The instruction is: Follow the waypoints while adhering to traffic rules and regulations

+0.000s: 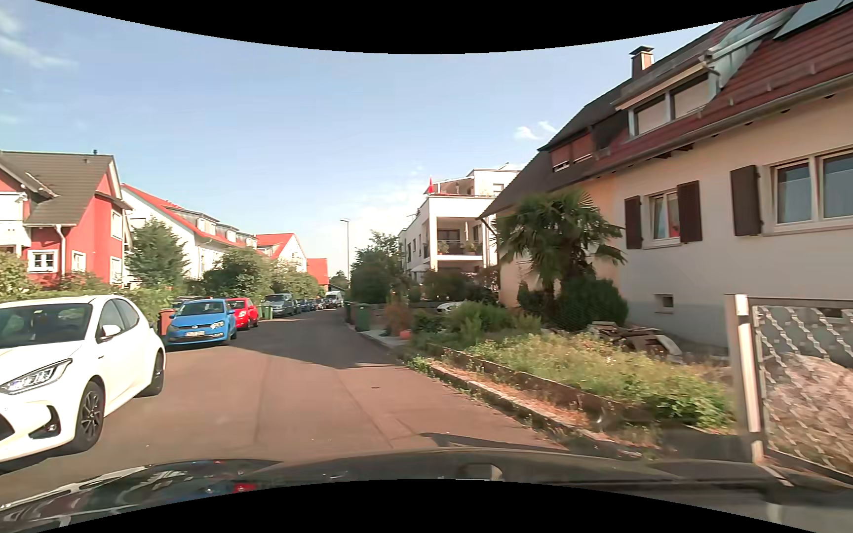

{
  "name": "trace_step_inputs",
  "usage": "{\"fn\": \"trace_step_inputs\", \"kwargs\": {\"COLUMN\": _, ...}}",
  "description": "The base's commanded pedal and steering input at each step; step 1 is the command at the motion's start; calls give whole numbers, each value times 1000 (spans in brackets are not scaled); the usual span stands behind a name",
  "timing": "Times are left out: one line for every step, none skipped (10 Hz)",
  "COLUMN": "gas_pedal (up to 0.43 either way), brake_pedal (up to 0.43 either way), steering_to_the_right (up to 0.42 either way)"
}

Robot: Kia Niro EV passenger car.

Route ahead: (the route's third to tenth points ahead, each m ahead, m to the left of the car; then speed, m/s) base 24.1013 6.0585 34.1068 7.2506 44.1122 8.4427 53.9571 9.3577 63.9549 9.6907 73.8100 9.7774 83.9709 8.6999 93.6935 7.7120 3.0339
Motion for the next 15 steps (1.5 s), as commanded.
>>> {"fn": "trace_step_inputs", "kwargs": {"gas_pedal": 110, "brake_pedal": 0, "steering_to_the_right": -507}}
{"fn": "trace_step_inputs", "kwargs": {"gas_pedal": 110, "brake_pedal": 0, "steering_to_the_right": -452}}
{"fn": "trace_step_inputs", "kwargs": {"gas_pedal": 110, "brake_pedal": 0, "steering_to_the_right": -395}}
{"fn": "trace_step_inputs", "kwargs": {"gas_pedal": 110, "brake_pedal": 0, "steering_to_the_right": -359}}
{"fn": "trace_step_inputs", "kwargs": {"gas_pedal": 110, "brake_pedal": 0, "steering_to_the_right": -318}}
{"fn": "trace_step_inputs", "kwargs": {"gas_pedal": 110, "brake_pedal": 0, "steering_to_the_right": -271}}
{"fn": "trace_step_inputs", "kwargs": {"gas_pedal": 110, "brake_pedal": 0, "steering_to_the_right": -234}}
{"fn": "trace_step_inputs", "kwargs": {"gas_pedal": 110, "brake_pedal": 0, "steering_to_the_right": -194}}
{"fn": "trace_step_inputs", "kwargs": {"gas_pedal": 110, "brake_pedal": 0, "steering_to_the_right": -159}}
{"fn": "trace_step_inputs", "kwargs": {"gas_pedal": 110, "brake_pedal": 0, "steering_to_the_right": -133}}
{"fn": "trace_step_inputs", "kwargs": {"gas_pedal": 118, "brake_pedal": 0, "steering_to_the_right": -117}}
{"fn": "trace_step_inputs", "kwargs": {"gas_pedal": 150, "brake_pedal": 0, "steering_to_the_right": -93}}
{"fn": "trace_step_inputs", "kwargs": {"gas_pedal": 150, "brake_pedal": 0, "steering_to_the_right": -70}}
{"fn": "trace_step_inputs", "kwargs": {"gas_pedal": 150, "brake_pedal": 0, "steering_to_the_right": -56}}
{"fn": "trace_step_inputs", "kwargs": {"gas_pedal": 150, "brake_pedal": 0, "steering_to_the_right": -44}}
